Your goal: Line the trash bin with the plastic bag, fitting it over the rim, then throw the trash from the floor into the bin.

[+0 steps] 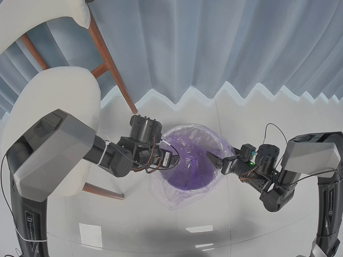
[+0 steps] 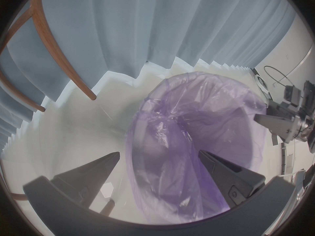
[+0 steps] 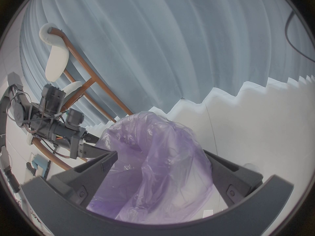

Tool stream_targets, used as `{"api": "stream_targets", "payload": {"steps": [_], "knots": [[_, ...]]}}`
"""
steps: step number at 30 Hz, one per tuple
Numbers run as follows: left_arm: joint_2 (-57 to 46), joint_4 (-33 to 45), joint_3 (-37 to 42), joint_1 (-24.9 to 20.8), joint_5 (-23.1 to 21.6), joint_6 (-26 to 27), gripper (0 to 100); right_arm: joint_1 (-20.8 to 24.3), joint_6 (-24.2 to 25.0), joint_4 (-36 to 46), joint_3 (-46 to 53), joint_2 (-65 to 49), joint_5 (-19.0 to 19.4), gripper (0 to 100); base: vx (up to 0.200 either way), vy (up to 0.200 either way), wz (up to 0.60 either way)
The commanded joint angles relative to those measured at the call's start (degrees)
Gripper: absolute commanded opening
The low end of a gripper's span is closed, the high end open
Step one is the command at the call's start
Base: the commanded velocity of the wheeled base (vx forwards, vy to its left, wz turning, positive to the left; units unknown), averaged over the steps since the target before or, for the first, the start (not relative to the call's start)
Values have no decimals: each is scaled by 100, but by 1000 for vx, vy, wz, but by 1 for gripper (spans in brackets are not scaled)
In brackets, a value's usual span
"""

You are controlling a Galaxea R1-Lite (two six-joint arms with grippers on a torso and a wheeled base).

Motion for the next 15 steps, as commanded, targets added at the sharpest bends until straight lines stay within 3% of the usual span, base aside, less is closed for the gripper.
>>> {"api": "stream_targets", "payload": {"steps": [1, 2, 15], "knots": [[611, 12, -501, 7, 118, -10, 100, 14, 6, -87, 69, 5, -49, 100, 0, 0, 0], [655, 12, -589, 7, 136, -10, 0, 14, -3, -140, 104, 14, -66, 100, 0, 0, 0], [734, -23, -809, 121, 162, -274, 0, -13, 14, -192, 315, -66, -84, 100, 0, 0, 0]]}}
